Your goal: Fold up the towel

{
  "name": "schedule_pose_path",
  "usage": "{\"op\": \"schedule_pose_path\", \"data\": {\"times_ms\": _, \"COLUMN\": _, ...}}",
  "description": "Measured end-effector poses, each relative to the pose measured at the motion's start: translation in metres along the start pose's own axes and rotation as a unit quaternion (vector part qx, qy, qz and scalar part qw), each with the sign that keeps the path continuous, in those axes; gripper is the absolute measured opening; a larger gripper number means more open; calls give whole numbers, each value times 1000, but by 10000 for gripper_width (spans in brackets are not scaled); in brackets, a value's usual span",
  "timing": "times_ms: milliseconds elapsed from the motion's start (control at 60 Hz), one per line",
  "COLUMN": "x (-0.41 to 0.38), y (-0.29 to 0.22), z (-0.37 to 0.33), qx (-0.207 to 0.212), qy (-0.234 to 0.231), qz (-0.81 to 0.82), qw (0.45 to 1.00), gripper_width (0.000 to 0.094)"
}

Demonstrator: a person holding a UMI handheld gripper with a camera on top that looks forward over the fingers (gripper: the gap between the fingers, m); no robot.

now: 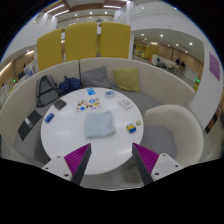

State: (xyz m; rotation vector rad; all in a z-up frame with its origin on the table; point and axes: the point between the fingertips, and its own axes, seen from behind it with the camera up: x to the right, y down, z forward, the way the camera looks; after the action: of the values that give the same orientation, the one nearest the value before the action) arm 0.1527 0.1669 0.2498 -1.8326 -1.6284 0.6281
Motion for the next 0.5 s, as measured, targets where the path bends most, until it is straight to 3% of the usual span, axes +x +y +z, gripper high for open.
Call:
{"op": "schedule_pose_path", "data": {"times_ms": 183, "x": 3, "y": 47, "z": -78, "qx": -12, "qy": -16, "qz": 1, "qw": 1000, "gripper_width": 872}}
{"op": "schedule_pose_path", "data": {"times_ms": 500, "x": 5, "y": 55, "z": -109, "qx": 23, "qy": -36, "qz": -20, "qw": 999, "gripper_width": 868}}
